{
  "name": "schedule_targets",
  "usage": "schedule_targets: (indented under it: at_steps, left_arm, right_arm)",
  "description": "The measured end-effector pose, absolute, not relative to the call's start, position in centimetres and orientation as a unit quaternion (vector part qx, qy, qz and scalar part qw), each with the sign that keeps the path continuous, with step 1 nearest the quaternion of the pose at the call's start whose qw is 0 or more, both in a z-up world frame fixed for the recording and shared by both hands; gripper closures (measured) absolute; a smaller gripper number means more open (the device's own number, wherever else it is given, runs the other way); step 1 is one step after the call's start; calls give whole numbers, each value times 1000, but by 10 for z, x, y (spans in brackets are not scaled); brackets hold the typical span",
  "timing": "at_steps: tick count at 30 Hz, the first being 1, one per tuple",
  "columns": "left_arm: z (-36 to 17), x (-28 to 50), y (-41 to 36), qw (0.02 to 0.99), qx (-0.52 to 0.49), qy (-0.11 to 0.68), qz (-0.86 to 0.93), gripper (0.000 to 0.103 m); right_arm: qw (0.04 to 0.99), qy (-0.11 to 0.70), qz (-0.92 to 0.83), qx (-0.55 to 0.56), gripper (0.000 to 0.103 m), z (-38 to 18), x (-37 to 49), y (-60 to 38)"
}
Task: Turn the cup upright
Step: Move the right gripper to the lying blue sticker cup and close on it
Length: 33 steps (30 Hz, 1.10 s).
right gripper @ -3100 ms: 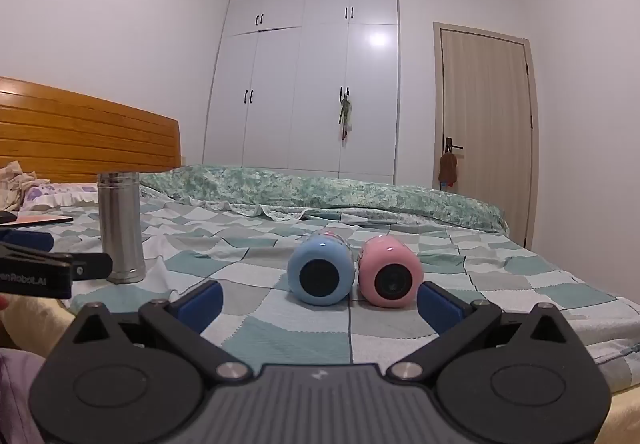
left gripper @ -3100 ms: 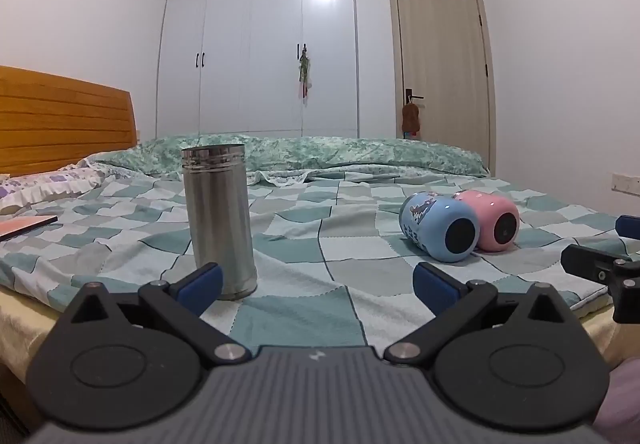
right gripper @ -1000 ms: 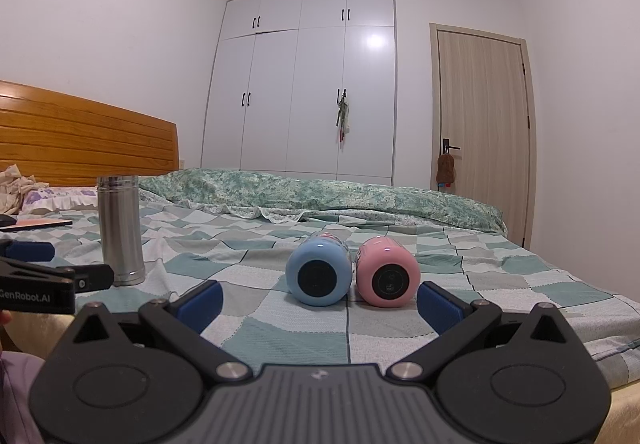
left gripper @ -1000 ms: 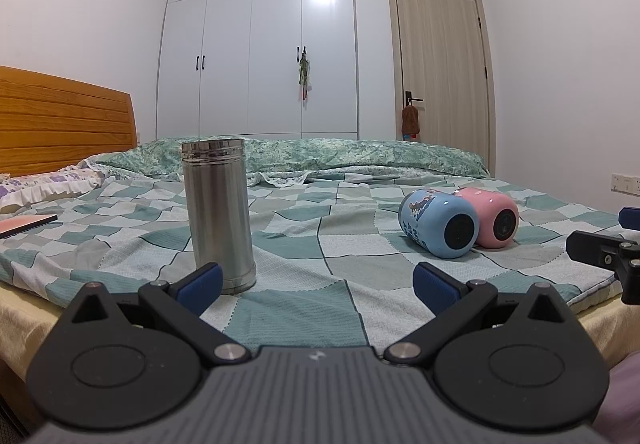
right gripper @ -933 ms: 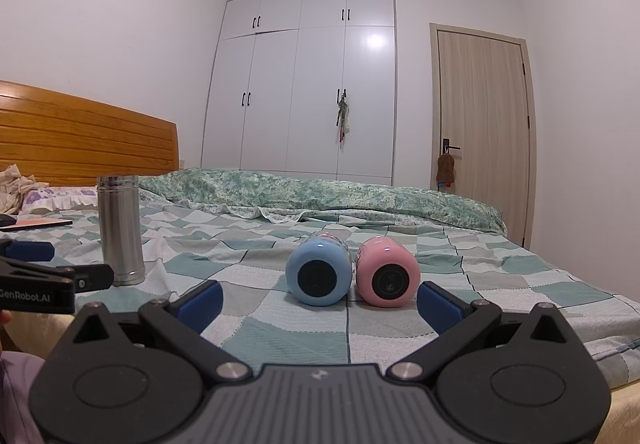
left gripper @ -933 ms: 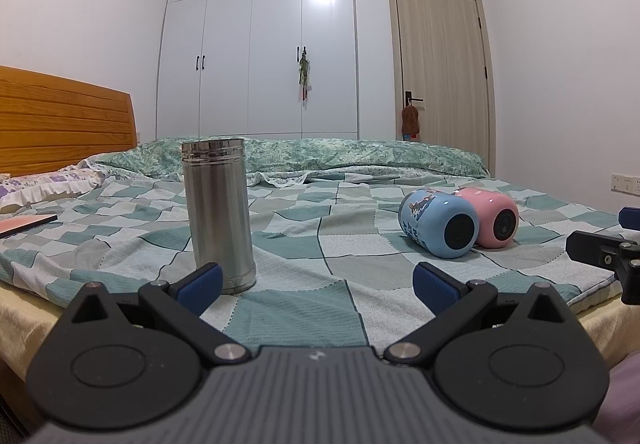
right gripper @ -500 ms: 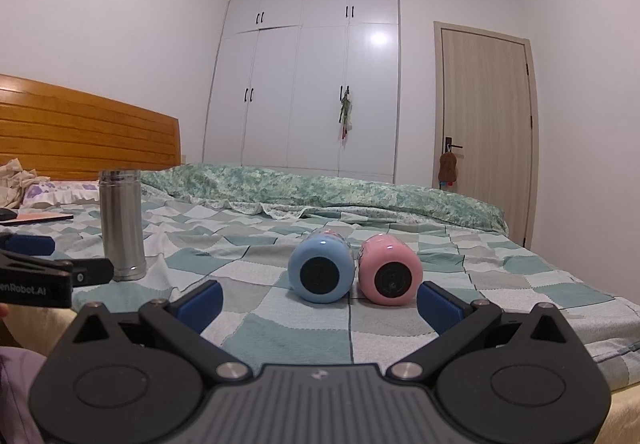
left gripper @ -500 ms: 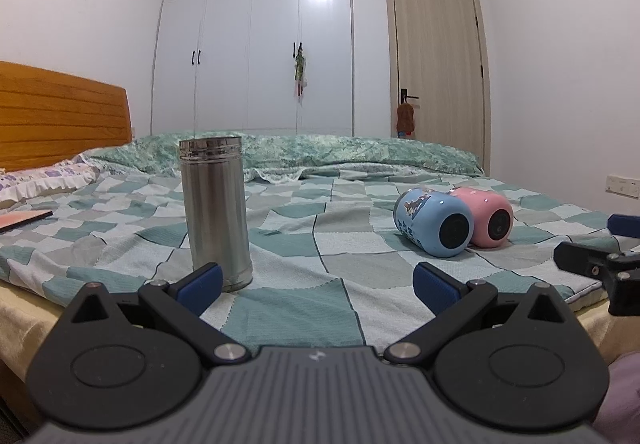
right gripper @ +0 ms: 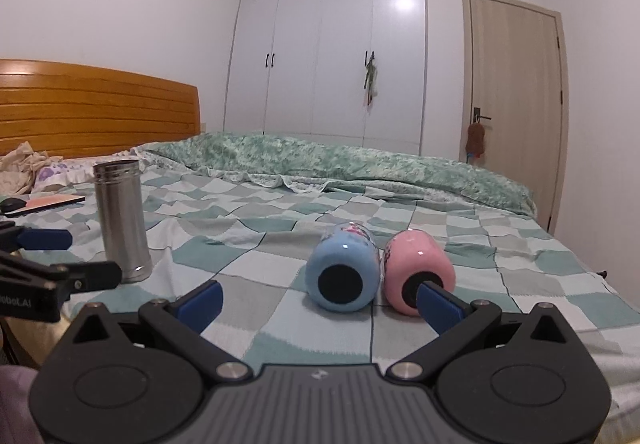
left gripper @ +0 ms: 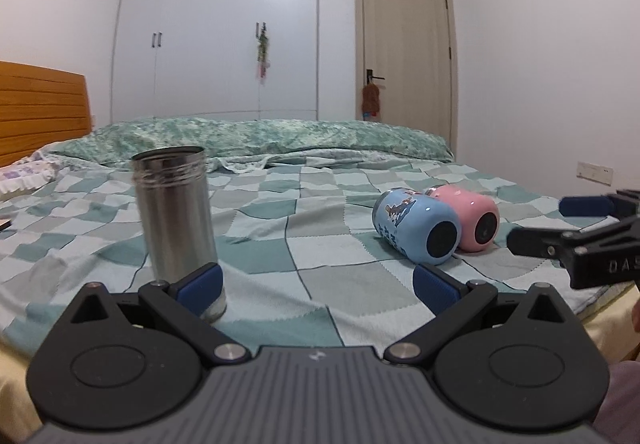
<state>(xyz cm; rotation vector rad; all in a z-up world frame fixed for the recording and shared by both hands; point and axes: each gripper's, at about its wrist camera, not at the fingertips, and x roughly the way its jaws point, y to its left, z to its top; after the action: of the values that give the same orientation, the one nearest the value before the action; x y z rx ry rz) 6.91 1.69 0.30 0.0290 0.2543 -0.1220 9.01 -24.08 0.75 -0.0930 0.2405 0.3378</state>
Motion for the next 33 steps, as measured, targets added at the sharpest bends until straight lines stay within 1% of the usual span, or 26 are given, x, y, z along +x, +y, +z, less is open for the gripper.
schedule_targets:
  at_steps: [16,22,25,28,33]
  left_arm:
    - [11,174,10,975,65,163,-134,0]
    - [7,221,8,964,105,180,-165,0]
    - [5,246,12,959,119,184,-180,0]
    - [3,268,19,953,119,195,-199,0]
    - [1,298,30,951,138,190,-200,0]
  right_arm:
    - [964,187,172,-77,0,33,184,-218]
    - [952,237,176,-82,3,37,243,-204]
    - [945,268,172,-77,8,35,271,-198]
    - [941,289,162,-77,8,32,292,-193]
    - [931,322,150,-82,10,23,315,-184]
